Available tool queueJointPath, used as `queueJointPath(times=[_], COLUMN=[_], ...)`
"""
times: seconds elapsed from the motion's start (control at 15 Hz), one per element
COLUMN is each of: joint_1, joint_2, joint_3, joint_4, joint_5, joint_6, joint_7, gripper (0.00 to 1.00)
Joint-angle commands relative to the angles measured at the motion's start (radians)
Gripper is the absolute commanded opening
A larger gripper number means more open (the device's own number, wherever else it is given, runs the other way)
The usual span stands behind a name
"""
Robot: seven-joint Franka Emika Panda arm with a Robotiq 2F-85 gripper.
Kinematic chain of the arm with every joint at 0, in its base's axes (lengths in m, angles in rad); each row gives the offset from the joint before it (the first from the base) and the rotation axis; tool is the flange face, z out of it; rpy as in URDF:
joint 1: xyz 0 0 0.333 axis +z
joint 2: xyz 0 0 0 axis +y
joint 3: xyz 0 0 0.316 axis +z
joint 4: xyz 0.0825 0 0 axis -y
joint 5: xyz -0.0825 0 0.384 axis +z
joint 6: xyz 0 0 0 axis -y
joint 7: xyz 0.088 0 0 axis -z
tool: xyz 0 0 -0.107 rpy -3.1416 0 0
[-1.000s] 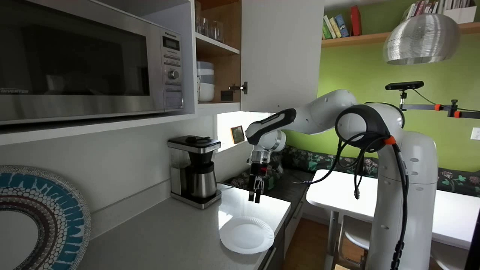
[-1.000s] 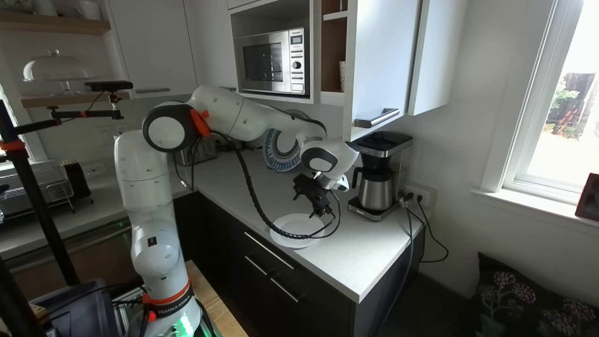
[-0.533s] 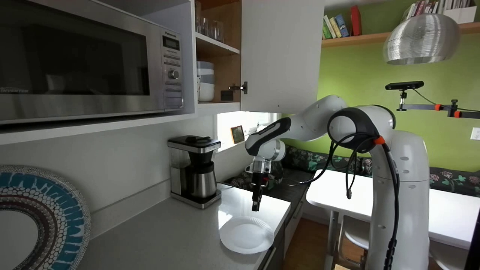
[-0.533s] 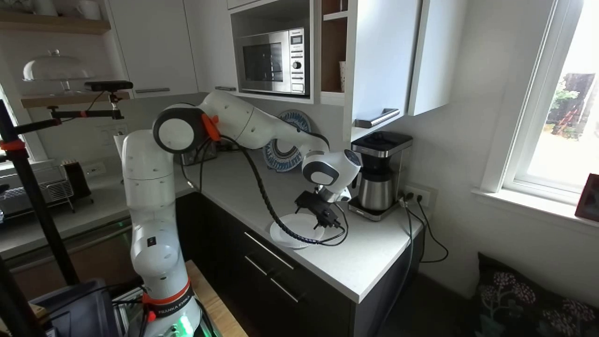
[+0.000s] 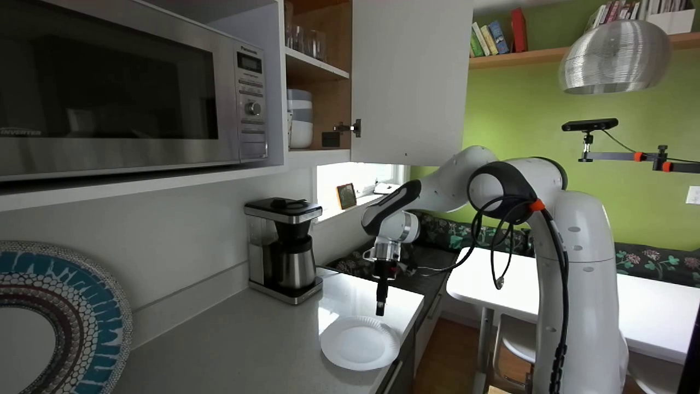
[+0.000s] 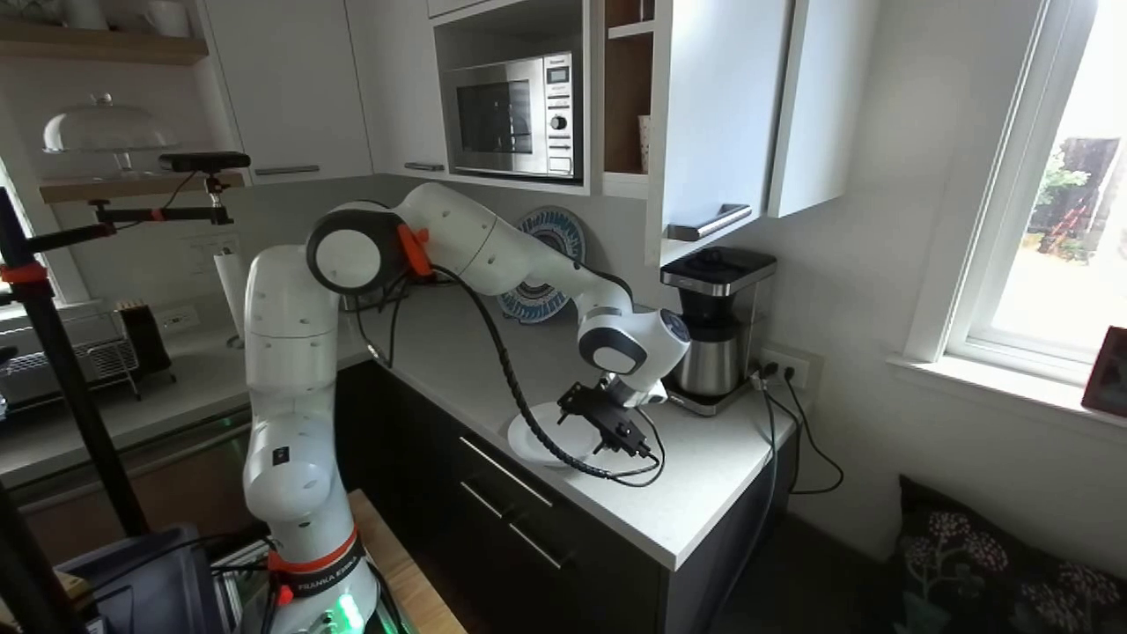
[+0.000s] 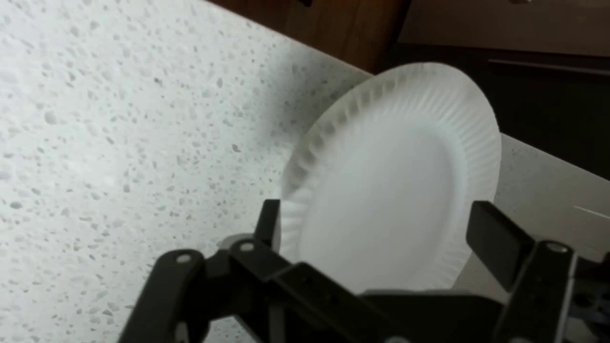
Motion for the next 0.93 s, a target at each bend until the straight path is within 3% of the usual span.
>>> queueJointPath(times=[0.0,0.73,0.8,0.87], joint_1=[-0.027,-0.044,-0.044,-0.044], joint_2=[0.036,0.098,0.101,0.104], joint_3=[0.004,0.022,0.023,0.024], joint_4=[0.011,0.032,0.035,0.036], joint_5=[0.025,0.154,0.163,0.17], joint_6=[0.002,-0.001,0.0,0.003], joint_7=[-0.023,0.065,0.075,0.083], gripper=[1.0,1.0,0.95,0.72])
